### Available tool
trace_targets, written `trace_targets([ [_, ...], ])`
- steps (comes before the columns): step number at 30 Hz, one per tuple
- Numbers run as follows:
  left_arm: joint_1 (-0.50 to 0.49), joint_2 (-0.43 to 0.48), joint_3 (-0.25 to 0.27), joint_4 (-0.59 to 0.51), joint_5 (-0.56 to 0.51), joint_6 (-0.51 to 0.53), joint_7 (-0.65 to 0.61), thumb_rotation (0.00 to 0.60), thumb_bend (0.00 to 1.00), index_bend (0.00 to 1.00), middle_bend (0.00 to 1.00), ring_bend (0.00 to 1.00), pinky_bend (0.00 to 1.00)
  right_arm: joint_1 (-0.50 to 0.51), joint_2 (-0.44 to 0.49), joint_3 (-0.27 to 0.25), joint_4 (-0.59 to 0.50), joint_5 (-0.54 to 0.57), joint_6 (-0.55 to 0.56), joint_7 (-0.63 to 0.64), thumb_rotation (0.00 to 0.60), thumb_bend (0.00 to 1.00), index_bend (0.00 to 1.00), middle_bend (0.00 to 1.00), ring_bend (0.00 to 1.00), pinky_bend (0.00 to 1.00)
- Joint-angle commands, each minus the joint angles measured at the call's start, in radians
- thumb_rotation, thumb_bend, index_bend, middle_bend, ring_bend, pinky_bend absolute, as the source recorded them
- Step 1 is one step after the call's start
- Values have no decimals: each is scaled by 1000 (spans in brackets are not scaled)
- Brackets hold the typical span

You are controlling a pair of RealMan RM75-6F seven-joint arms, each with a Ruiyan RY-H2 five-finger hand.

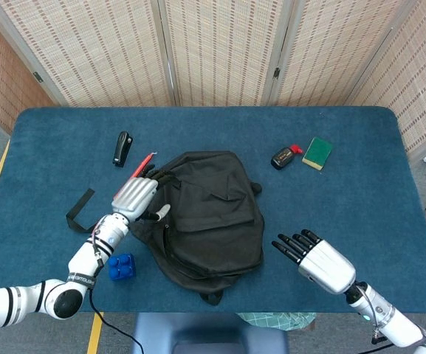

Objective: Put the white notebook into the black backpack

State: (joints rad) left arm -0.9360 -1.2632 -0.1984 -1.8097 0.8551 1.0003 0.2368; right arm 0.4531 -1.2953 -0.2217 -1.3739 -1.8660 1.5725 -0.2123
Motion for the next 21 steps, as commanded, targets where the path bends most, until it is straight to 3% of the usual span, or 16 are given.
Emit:
trace_targets([
  [1,81,20,46,-23,93,107,8,600,460,273,201,178,9,-32,23,35,-8,56,11,37,600,78,194,252,340,348],
  [5,153,18,85,2,163,202,25,600,460,268,201,178,2,-62,44,83,-28,147,-11,20,600,77,36,145,284,310],
  [7,191,25,99,11,188,234,8,600,460,262,201,177,0,-73,62,103,-57,196,-32,40,600,77,7,107,241,268],
  [14,325,50,149,55,307,366,-48,600,460,240,184,167,0,-98,119,149,-78,274,-66,124,600,77,0,59,152,151],
  [21,471,62,196,103,389,497,-97,600,443,203,151,142,0,-167,150,177,-86,349,-52,180,600,77,0,57,131,109],
])
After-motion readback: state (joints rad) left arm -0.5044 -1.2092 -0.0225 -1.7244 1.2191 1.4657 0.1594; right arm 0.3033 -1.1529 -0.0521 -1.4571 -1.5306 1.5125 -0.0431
